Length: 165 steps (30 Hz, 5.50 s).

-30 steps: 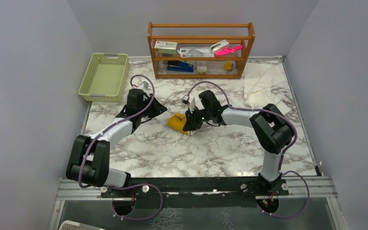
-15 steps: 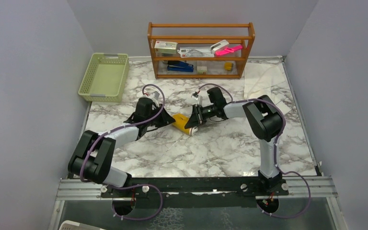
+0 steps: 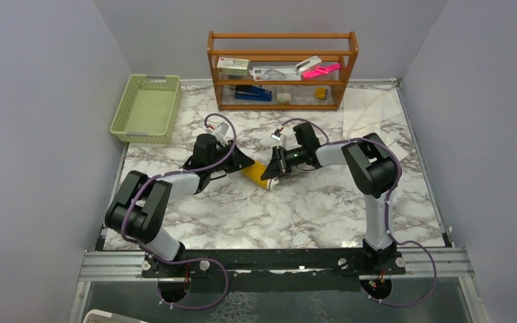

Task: Roll the towels
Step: Roll the towel at the center of the board, then pick up the towel at the center of the board, then place the towel in the bin.

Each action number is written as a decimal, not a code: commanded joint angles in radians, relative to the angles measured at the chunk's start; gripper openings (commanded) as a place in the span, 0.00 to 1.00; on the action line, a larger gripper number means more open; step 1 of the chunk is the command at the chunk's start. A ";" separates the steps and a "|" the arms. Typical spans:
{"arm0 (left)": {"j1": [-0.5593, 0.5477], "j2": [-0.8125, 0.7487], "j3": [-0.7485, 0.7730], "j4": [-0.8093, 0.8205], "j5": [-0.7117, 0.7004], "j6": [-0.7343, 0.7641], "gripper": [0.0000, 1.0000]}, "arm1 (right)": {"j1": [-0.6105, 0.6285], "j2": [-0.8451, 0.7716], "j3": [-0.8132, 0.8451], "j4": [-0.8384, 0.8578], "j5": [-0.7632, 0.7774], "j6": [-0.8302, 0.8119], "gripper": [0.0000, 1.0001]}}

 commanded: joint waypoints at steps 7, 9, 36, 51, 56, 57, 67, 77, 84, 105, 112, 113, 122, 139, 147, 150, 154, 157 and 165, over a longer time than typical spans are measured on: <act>-0.034 -0.087 -0.021 0.091 0.092 -0.109 0.17 | 0.000 0.055 0.026 -0.104 0.086 -0.038 0.01; -0.049 -0.045 -0.035 0.100 0.066 -0.095 0.17 | 0.000 0.053 0.034 -0.119 0.093 -0.048 0.01; -0.122 0.304 -0.030 0.145 -0.182 0.006 0.13 | 0.289 -0.564 -0.329 0.157 0.997 -0.792 1.00; -0.122 0.318 -0.014 0.124 -0.167 0.006 0.13 | 0.366 -0.306 -0.219 0.046 1.120 -0.871 0.84; -0.122 0.338 0.038 0.083 -0.147 -0.004 0.12 | 0.366 -0.259 -0.162 -0.035 1.124 -0.848 0.64; -0.121 0.338 0.047 0.073 -0.146 -0.006 0.13 | 0.366 -0.246 -0.145 -0.064 1.120 -0.837 0.59; 0.058 0.143 0.239 -0.215 -0.157 0.019 0.38 | 0.307 -0.246 -0.083 -0.152 0.850 -0.654 0.32; 0.066 -0.075 0.097 -0.291 -0.157 -0.041 0.60 | 0.116 -0.251 -0.081 -0.055 0.533 -0.402 0.28; -0.010 -0.090 0.036 -0.192 -0.141 -0.200 0.69 | 0.087 -0.220 -0.062 -0.020 0.479 -0.374 0.26; -0.088 0.157 0.092 0.048 -0.146 -0.595 0.98 | 0.089 -0.281 -0.109 -0.014 0.491 -0.416 0.26; -0.104 0.218 0.063 0.104 -0.204 -0.666 0.89 | 0.091 -0.303 -0.122 -0.002 0.472 -0.416 0.26; -0.104 0.217 0.059 0.109 -0.218 -0.669 0.86 | 0.091 -0.304 -0.124 0.003 0.467 -0.414 0.26; -0.105 0.218 0.034 0.174 -0.272 -0.675 0.51 | 0.099 -0.302 -0.140 0.037 0.440 -0.409 0.26; -0.058 0.122 0.046 0.130 -0.322 -0.599 0.00 | 0.037 -0.517 -0.185 0.100 0.378 -0.367 0.82; 0.120 -0.053 0.161 -0.112 -0.331 -0.443 0.00 | -0.074 -0.742 -0.299 0.159 0.523 -0.315 0.99; 0.227 -0.072 0.261 -0.228 -0.303 -0.350 0.00 | -0.074 -0.742 -0.305 0.153 0.481 -0.315 0.99; 0.406 -0.011 0.413 -0.324 -0.167 -0.258 0.00 | -0.074 -0.735 -0.334 0.180 0.426 -0.298 0.99; 0.532 0.064 0.526 -0.345 -0.083 -0.232 0.00 | -0.074 -0.752 -0.346 0.188 0.399 -0.289 0.99; 0.676 0.357 0.928 -0.502 -0.027 -0.146 0.00 | -0.075 -0.745 -0.338 0.158 0.303 -0.287 0.99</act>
